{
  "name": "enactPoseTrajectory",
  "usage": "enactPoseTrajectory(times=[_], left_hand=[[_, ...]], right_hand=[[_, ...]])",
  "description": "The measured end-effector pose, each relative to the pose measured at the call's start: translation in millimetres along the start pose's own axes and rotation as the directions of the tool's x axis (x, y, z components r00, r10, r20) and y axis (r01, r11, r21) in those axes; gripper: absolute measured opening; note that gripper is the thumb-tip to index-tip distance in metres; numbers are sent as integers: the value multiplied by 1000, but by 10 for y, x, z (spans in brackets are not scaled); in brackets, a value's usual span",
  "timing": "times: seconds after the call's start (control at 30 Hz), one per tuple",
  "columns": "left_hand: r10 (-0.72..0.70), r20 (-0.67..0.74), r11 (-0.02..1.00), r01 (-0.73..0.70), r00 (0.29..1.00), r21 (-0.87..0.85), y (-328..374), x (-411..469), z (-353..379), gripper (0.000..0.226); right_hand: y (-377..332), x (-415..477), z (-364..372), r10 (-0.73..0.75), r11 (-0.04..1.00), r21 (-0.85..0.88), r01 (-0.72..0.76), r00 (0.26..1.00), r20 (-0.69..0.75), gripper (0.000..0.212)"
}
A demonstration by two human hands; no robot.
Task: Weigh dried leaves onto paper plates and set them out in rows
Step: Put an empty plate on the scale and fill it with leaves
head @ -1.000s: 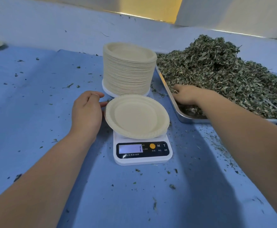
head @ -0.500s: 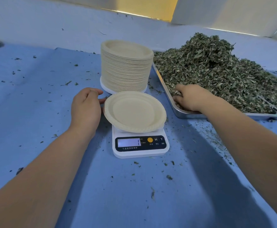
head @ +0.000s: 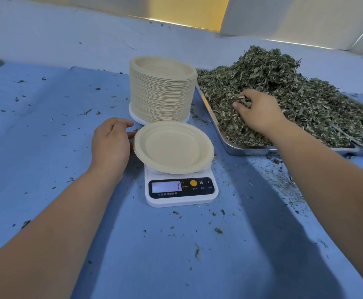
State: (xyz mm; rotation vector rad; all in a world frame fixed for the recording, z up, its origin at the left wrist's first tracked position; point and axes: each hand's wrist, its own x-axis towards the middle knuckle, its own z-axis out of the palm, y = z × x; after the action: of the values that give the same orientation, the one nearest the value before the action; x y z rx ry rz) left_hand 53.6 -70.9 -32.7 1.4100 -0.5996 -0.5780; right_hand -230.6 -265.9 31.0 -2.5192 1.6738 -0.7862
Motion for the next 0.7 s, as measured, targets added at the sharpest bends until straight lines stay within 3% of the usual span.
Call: enactPoseTrajectory(times=[0.23, 0.4, 0.7], left_hand=[[3, 4, 1000, -3, 1000, 16, -5, 7, 1, 31], [-5, 3, 1000, 5, 1000, 11, -18, 25, 10, 30], [-22, 23, 1000, 22, 999, -9, 2, -1, 12, 28]], right_hand=[[-5, 9, 1, 1, 999, 39, -1, 1000, 23, 51], [-107, 32, -86, 7, 993, 120, 3, 997, -78, 48], [-893, -220, -258, -193, 946, 239, 221, 972, -132, 42]])
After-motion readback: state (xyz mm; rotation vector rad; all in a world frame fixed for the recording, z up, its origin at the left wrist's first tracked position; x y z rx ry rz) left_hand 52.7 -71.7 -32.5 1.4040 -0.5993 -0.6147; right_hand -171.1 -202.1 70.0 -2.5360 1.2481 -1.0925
